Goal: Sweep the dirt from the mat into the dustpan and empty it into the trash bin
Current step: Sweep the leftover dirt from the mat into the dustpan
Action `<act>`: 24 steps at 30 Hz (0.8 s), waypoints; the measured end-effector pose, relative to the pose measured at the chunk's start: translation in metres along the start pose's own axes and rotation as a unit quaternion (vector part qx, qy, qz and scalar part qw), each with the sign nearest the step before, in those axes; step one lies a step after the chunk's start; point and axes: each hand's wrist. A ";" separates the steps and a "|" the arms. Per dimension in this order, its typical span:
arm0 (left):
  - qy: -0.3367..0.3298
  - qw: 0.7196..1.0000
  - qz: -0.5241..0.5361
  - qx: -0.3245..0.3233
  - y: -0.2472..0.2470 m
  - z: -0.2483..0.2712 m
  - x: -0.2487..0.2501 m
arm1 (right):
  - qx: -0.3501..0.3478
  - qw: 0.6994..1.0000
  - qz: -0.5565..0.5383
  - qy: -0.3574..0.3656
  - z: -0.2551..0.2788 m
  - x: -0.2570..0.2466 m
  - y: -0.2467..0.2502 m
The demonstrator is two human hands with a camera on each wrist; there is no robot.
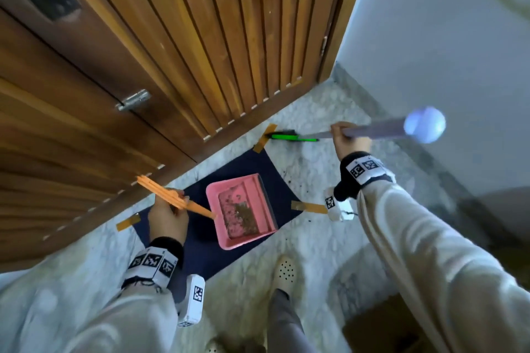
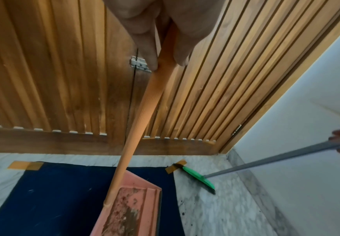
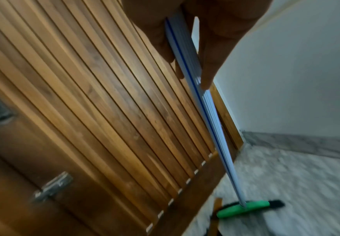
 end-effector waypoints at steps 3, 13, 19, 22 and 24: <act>0.024 1.000 0.003 0.016 -0.001 -0.001 -0.008 | -0.019 0.998 0.004 -0.055 -0.001 0.035 -0.015; 0.009 1.000 -0.024 0.016 0.000 -0.010 -0.015 | -0.208 0.972 0.106 -0.020 0.012 0.061 -0.022; 0.020 1.000 -0.010 -0.006 0.004 -0.011 -0.018 | -0.183 0.971 0.122 0.095 0.025 0.026 0.007; 0.018 1.000 -0.013 -0.011 0.007 -0.013 -0.021 | -0.204 0.964 0.158 0.067 0.015 0.024 0.020; 0.025 1.000 -0.009 -0.015 0.007 -0.013 -0.020 | -0.260 0.945 0.198 -0.009 0.005 0.017 0.024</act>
Point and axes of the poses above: each hand's wrist, its own z-axis away from the middle knuckle, its own y-axis out of the back of the hand, x = y × z, and after that the axes turned 12 degrees about -z, right-handed
